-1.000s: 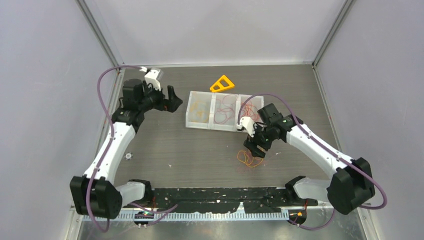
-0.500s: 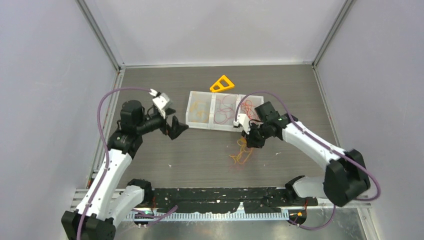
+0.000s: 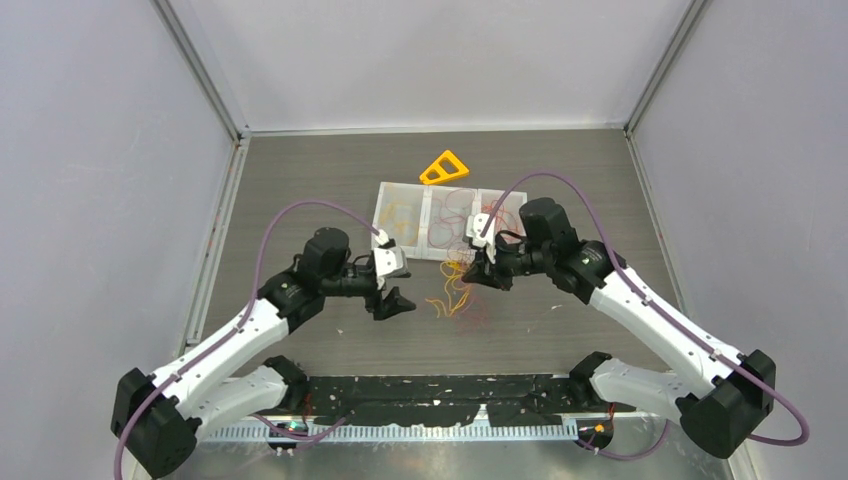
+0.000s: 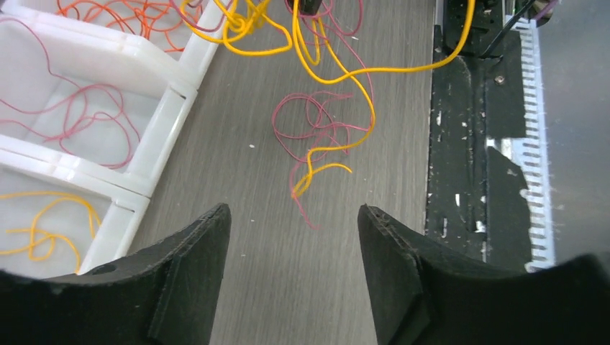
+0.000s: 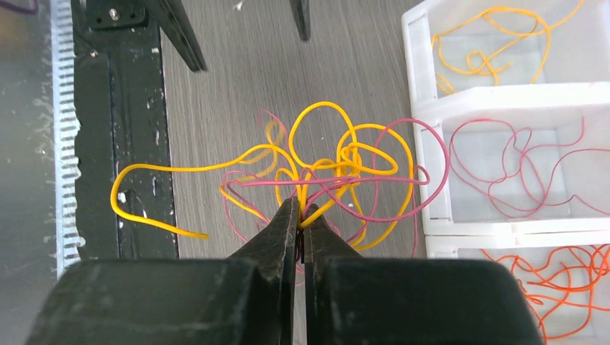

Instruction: Untangle the cables

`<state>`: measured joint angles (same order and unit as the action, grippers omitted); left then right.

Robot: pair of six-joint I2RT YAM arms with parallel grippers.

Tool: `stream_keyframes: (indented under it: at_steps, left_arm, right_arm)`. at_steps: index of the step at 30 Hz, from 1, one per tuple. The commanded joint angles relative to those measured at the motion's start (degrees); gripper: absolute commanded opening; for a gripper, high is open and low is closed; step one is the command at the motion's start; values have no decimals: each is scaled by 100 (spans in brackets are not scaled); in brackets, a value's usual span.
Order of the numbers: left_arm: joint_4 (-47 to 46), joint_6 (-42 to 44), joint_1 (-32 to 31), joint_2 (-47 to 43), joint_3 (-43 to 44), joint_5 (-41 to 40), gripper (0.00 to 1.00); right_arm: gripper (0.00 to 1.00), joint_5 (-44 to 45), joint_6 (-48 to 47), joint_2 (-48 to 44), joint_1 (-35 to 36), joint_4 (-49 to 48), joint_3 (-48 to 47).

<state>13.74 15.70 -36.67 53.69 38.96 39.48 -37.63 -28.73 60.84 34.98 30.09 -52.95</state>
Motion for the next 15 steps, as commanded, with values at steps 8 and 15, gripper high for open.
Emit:
stream_keyframes:
  at_steps: [8, 15]
  left_arm:
    - [-784, 1261, -199, 267, -316, 61, 64]
    - [-812, 1204, -473, 248, -394, -526, 71]
  right_arm:
    - [5, -67, 469, -370, 278, -611, -439]
    - [6, 423, 614, -21, 316, -400, -584]
